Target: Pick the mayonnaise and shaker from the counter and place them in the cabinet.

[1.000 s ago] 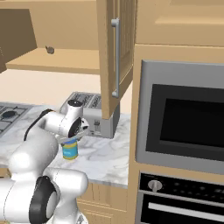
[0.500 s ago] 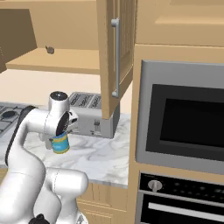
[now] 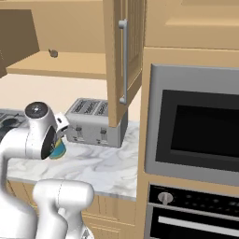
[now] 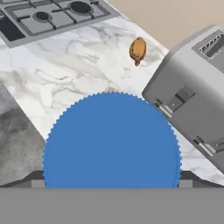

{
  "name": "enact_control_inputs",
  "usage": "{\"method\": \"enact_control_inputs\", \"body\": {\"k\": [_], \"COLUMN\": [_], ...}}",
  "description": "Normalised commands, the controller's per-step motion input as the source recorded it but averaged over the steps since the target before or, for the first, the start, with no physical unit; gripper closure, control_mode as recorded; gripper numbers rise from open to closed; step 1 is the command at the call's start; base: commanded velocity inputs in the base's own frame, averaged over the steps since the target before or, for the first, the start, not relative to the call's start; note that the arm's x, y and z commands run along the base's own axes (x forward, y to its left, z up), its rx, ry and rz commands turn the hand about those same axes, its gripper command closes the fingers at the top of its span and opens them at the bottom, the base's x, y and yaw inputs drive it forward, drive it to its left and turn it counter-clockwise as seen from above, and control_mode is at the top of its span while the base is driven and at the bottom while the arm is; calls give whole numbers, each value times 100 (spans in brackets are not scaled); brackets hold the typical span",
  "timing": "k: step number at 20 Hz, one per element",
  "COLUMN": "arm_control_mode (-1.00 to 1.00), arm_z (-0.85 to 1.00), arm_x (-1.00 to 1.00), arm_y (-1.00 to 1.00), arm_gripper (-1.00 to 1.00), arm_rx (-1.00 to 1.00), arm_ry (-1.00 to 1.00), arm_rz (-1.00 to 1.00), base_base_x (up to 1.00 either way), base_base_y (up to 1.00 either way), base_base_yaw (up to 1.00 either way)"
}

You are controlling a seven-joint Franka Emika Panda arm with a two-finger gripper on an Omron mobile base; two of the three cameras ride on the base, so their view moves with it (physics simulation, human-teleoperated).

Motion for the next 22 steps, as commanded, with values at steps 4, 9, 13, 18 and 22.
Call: {"method": "enact_control_inputs", "body": {"k": [4, 9, 13, 18, 22], "arm_control_mode": [-100, -100, -100, -100, -100], "arm_z": [75, 75, 70, 67, 69], "arm_x": [-7, -2, -1, -13, -33], "arm_y": [0, 0, 0, 7, 6], "arm_gripper": [100, 100, 100, 100, 100], "arm_rx": [8, 12, 11, 5, 0], "arm_ry": [0, 1, 6, 4, 0], "arm_rz": [-6, -7, -12, -20, -25], "base_base_x": [0, 0, 0, 0, 0], "base_base_y": [0, 0, 0, 0, 0], "base_base_yaw": [0, 0, 0, 0, 0]}}
